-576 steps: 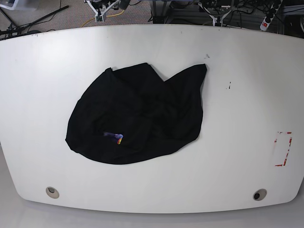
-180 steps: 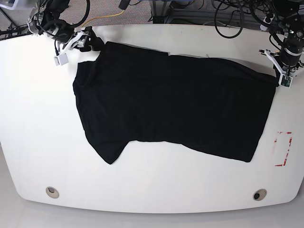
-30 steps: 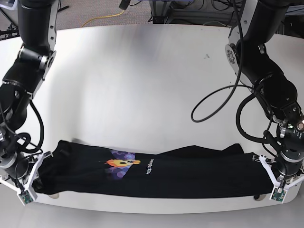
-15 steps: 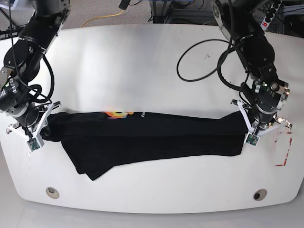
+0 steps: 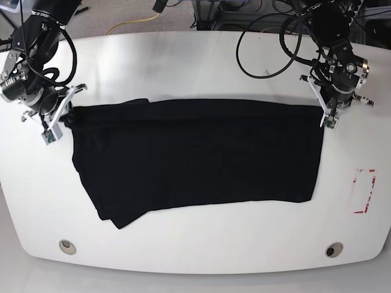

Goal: Fold the T-shirt properly
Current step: 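Pull both grippers back, laying the shirt flat again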

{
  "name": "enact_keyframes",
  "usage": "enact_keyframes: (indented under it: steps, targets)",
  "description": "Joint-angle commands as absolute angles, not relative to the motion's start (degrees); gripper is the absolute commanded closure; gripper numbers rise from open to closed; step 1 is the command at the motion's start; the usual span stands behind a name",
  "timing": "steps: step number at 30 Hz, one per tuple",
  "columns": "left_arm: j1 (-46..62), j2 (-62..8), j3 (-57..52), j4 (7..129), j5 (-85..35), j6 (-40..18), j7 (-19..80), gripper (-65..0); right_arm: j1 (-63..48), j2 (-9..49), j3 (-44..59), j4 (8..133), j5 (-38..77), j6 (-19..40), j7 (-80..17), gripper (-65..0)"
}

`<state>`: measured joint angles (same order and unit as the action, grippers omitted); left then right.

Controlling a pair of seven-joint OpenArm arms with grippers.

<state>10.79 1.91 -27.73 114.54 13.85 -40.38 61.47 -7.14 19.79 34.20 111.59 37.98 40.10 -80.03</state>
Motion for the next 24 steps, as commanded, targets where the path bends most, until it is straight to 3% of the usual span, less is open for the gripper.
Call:
enact_keyframes:
  steps: [1,12,24]
  targets:
    - [11.65,1.27,-28.88,115.56,14.37,-40.00,60.79,0.0,-9.45,19.74,35.65,112.57,39.25,40.00,-79.34,0.0]
    - [22.46,1.45,-33.71,115.47,14.37,-40.00,53.32,0.0,-22.20,18.42,40.40,112.66,42.86,40.00,-79.43,0.0]
    - [20.62,1.54,-36.09,115.56,14.29,-40.00,53.32,0.0,-24.92,16.13,40.84,112.66,42.68,40.00,-79.16,0.0]
